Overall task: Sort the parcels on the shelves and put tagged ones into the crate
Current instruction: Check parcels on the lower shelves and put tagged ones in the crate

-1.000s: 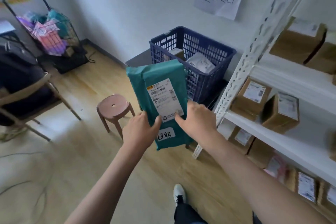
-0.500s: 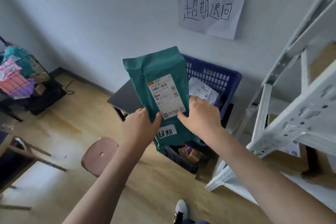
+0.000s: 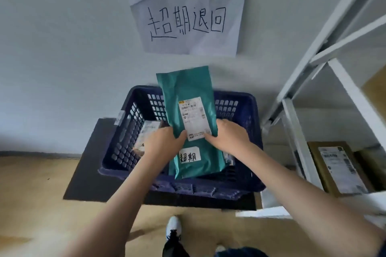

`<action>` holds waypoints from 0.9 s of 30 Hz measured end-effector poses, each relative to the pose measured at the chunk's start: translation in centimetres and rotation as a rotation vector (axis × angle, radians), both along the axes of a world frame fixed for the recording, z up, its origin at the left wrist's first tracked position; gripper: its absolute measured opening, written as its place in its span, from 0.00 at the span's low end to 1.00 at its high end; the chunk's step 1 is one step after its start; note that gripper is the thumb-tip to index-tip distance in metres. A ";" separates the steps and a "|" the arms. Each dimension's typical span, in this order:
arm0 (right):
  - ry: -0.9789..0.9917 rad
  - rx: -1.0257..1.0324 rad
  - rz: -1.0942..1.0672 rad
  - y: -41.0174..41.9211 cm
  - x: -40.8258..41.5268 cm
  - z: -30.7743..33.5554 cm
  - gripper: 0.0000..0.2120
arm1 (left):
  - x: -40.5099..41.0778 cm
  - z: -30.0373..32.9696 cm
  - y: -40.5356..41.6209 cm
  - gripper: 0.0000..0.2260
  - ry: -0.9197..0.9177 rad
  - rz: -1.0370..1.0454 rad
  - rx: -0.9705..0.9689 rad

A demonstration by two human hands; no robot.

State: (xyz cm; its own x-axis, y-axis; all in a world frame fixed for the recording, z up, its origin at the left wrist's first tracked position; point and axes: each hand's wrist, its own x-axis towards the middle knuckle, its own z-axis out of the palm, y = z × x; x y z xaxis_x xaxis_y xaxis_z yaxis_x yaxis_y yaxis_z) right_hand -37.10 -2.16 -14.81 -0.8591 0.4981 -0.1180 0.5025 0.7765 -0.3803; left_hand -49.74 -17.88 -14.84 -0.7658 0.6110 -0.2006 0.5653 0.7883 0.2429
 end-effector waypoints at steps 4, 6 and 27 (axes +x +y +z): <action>-0.155 -0.206 -0.137 2.0 -1.6 -3.8 0.19 | -3.9 -4.5 3.3 0.24 -0.128 -0.227 -0.148; -0.193 -0.250 -0.232 2.6 -2.2 -5.5 0.15 | -5.3 -6.7 4.5 0.24 -0.160 -0.345 -0.219; -0.329 0.078 -0.395 0.2 0.5 -8.2 0.22 | -6.5 -8.9 2.8 0.24 0.024 -0.465 -0.244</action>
